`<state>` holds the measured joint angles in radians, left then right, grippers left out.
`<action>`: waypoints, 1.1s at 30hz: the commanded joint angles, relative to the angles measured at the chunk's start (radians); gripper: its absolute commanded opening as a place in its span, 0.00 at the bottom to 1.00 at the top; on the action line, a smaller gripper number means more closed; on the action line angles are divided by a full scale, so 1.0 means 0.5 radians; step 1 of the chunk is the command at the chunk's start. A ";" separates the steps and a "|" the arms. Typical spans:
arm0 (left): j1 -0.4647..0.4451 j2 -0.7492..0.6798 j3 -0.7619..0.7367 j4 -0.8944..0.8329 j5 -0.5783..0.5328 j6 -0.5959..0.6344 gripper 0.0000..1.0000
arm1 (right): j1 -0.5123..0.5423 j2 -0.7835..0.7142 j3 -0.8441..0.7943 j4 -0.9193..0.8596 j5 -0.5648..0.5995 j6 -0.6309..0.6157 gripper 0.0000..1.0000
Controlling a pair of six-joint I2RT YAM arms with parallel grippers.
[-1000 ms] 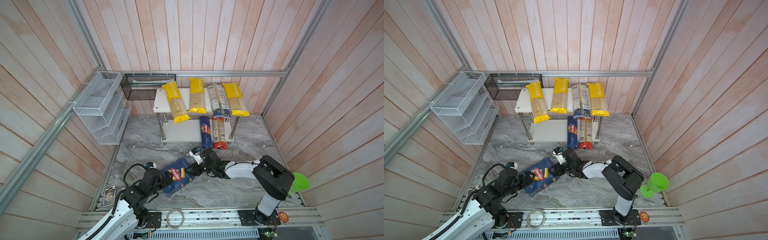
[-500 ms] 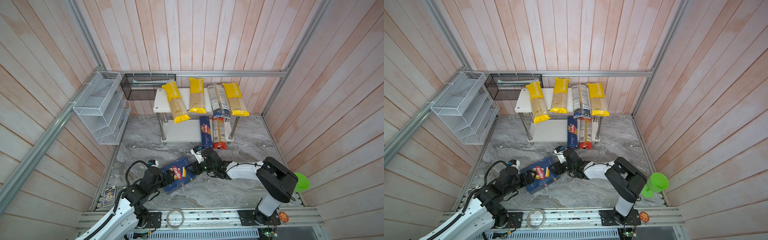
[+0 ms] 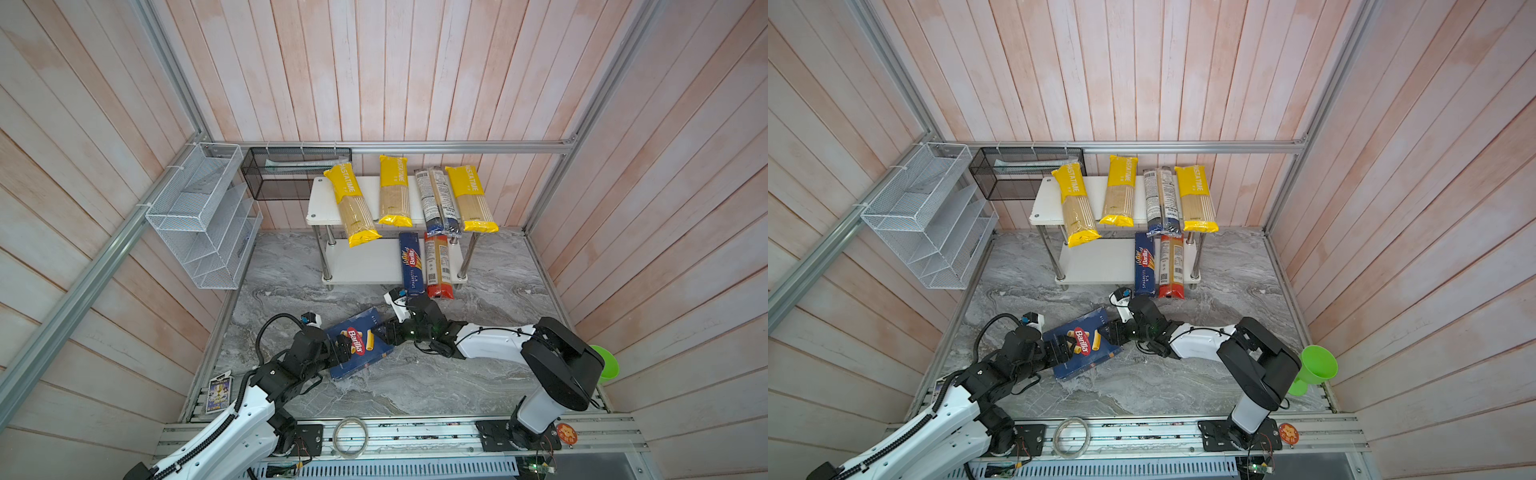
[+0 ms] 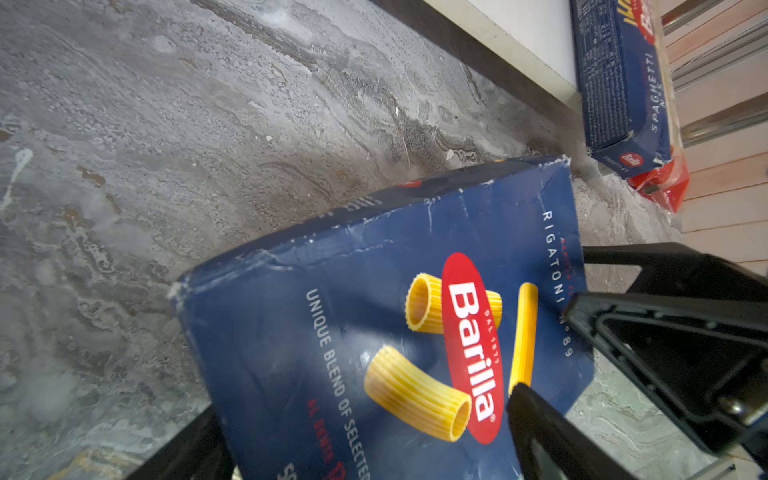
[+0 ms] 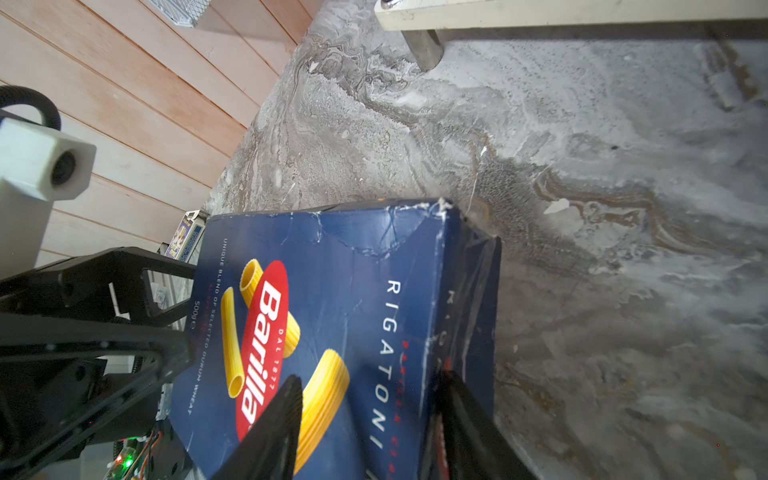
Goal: Place and organize the pasta boxes and bags onto the shelf
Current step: 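Grip the Rigatoni box between both grippers from opposite sides, then carry the Rigatoni box with both grippers onto the lower shelf tier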
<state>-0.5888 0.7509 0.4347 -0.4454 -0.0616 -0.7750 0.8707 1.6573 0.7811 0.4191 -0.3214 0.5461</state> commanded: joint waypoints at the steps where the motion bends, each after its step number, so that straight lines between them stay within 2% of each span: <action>1: -0.022 0.057 0.210 0.495 0.161 0.111 1.00 | 0.066 -0.104 0.054 0.263 -0.213 0.013 0.52; 9: -0.023 0.176 0.294 0.645 0.112 0.189 1.00 | 0.067 -0.237 0.062 0.313 -0.031 0.035 0.50; 23: -0.001 0.416 0.561 0.775 0.007 0.443 1.00 | 0.025 -0.174 0.208 0.314 -0.004 0.008 0.50; 33: 0.118 0.613 0.662 0.919 0.166 0.509 1.00 | -0.106 -0.235 0.217 0.357 0.023 0.009 0.50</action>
<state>-0.5182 1.0378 0.7040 -0.1650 -0.1383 -0.5457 0.7967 1.5635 0.8242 0.4416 -0.1795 0.5507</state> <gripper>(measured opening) 0.996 0.500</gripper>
